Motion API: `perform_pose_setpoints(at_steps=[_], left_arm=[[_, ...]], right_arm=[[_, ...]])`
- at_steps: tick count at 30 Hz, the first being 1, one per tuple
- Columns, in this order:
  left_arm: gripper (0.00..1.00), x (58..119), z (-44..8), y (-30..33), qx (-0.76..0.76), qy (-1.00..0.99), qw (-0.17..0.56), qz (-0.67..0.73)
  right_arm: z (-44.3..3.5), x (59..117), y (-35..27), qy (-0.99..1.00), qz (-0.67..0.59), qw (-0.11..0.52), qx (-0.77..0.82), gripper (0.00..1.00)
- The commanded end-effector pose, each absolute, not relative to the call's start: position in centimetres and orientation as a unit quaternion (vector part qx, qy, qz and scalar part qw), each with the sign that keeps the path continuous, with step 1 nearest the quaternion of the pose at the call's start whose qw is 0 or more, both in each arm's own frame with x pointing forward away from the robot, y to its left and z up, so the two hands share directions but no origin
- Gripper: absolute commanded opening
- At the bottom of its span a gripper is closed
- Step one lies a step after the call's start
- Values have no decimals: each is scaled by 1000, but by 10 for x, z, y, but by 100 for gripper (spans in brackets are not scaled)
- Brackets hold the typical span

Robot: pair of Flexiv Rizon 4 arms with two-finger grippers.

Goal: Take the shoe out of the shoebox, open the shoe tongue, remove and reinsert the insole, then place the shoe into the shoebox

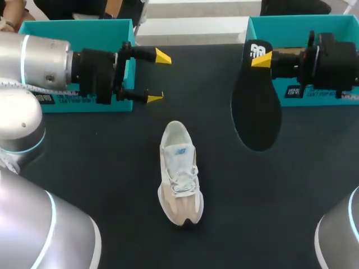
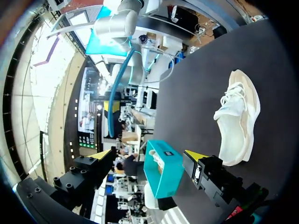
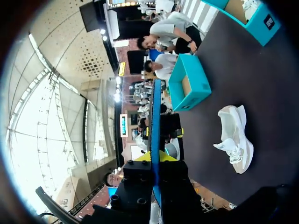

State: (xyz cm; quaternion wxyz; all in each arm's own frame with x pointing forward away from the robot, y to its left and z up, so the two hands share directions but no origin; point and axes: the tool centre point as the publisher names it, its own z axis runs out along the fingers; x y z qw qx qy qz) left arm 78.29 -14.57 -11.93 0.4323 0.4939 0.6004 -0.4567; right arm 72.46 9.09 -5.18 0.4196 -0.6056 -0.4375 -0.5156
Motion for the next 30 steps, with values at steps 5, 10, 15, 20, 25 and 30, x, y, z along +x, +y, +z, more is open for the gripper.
perform_pose_setpoints(at_steps=[5, 10, 15, 20, 25, 30], left_arm=[[100, 780, -117, -151, 453, 547, 486, -509], [100, 780, -117, -151, 453, 547, 486, -509], [100, 780, -117, -151, 453, 547, 486, -509], [100, 777, -116, -154, 452, 532, 493, -520], [100, 773, -114, -156, 466, 510, 500, -523], [100, 761, -114, -166, 483, 486, 512, -518]], right_arm=[[-57, 716, 95, -420, -532, 409, -610, 0], [-57, 716, 95, -420, -532, 409, -610, 0], [-57, 716, 95, -420, -532, 409, -610, 0], [-69, 738, 101, -414, -517, 427, -615, 0], [-76, 757, 101, -404, -510, 435, -622, 0], [-92, 797, 102, -398, -495, 453, -625, 0]])
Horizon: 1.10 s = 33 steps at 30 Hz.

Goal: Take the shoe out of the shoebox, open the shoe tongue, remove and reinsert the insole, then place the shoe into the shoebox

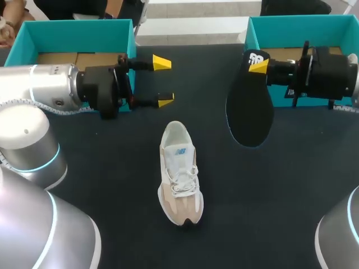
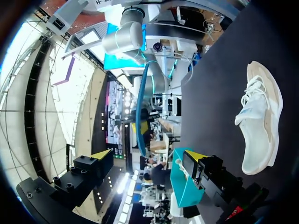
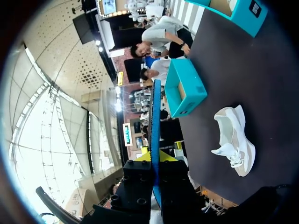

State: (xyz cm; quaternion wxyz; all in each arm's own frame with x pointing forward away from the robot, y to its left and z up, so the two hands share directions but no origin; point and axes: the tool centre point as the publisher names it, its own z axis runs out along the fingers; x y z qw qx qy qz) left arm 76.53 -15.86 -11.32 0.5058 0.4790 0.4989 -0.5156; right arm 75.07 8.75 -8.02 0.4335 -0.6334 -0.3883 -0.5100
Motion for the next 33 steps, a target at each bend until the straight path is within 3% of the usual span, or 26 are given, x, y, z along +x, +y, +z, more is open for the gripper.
perform_pose_setpoints(at_steps=[1, 15, 33], left_arm=[[100, 760, -114, -167, 483, 485, 513, -518], [100, 754, -120, -198, 496, 461, 512, -528], [100, 764, -119, -234, 507, 427, 548, -511]], right_arm=[[-94, 800, 103, -398, -493, 455, -625, 0], [-113, 845, 143, -422, -460, 490, -608, 0], [-125, 827, 165, -409, -439, 516, -611, 0]])
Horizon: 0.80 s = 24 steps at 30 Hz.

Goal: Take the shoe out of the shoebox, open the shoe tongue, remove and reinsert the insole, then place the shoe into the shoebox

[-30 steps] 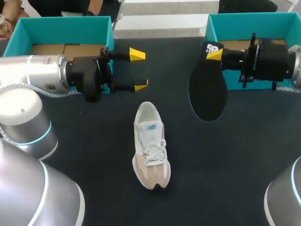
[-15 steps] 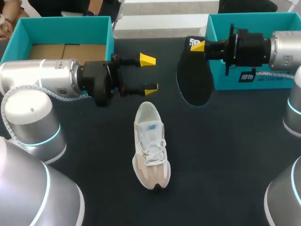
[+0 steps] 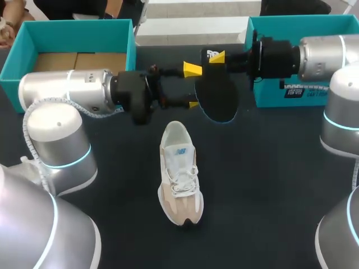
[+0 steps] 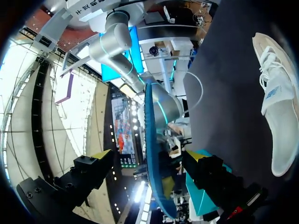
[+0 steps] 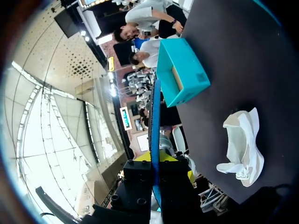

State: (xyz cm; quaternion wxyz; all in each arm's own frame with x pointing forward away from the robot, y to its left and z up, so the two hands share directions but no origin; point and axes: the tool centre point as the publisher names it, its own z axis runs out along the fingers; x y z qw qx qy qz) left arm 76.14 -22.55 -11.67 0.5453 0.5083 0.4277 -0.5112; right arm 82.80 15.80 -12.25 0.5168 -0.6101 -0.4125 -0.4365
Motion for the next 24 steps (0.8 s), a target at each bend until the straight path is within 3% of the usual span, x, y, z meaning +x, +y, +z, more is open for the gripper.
perform_pose_setpoints(at_steps=[1, 2, 5, 8, 9, 13, 24], left_arm=[[94, 764, -120, -236, 508, 427, 548, -510], [92, 764, -120, -236, 508, 427, 548, -510], [75, 764, -123, -239, 509, 428, 549, -506], [45, 762, -126, -240, 506, 430, 555, -501], [44, 762, -127, -240, 505, 431, 555, -500], [0, 763, -132, -243, 497, 438, 561, -496], [0, 761, -136, -239, 484, 445, 564, -500]], right_arm=[[-125, 827, 166, -408, -439, 516, -612, 0], [-126, 827, 167, -408, -440, 515, -612, 0], [-127, 826, 169, -407, -444, 514, -611, 0], [-127, 825, 170, -407, -443, 514, -611, 0], [-127, 825, 170, -407, -443, 514, -611, 0], [-127, 822, 172, -405, -440, 514, -614, 0], [-127, 818, 174, -407, -451, 507, -612, 0]])
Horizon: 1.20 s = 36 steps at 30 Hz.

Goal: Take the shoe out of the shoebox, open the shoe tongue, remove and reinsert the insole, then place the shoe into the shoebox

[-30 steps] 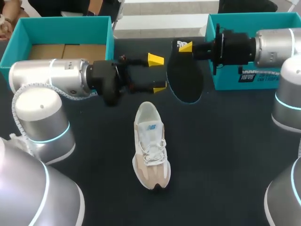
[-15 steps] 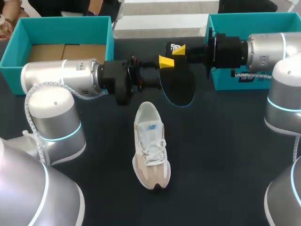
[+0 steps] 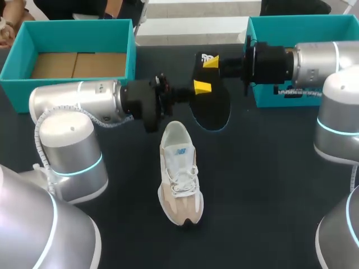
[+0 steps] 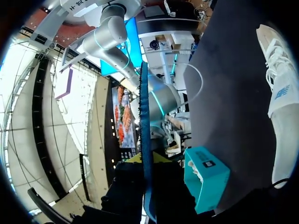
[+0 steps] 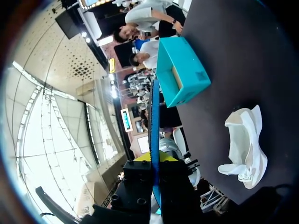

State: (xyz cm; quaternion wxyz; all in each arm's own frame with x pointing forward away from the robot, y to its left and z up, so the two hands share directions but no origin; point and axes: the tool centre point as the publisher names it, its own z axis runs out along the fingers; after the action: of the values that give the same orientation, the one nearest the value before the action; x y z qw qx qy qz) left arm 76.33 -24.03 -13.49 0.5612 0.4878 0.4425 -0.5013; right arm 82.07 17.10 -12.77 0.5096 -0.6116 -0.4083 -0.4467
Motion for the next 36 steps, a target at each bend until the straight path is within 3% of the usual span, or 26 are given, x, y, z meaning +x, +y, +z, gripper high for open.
perform_pose_setpoints(at_steps=[1, 2, 3, 23, 36], left_arm=[[0, 761, -134, -236, 483, 446, 563, -501], [0, 760, -132, -234, 483, 445, 562, -503], [0, 758, -129, -230, 481, 444, 558, -510], [0, 722, -108, -149, 477, 459, 528, -532], [0, 718, -108, -127, 513, 448, 524, -511]], right_arm=[[-126, 817, 173, -417, -462, 500, -603, 9], [-125, 815, 172, -424, -469, 495, -596, 48], [-124, 813, 171, -434, -470, 490, -592, 100], [-113, 771, 100, -531, -474, 456, -535, 100], [-112, 759, 76, -529, -453, 471, -542, 100]])
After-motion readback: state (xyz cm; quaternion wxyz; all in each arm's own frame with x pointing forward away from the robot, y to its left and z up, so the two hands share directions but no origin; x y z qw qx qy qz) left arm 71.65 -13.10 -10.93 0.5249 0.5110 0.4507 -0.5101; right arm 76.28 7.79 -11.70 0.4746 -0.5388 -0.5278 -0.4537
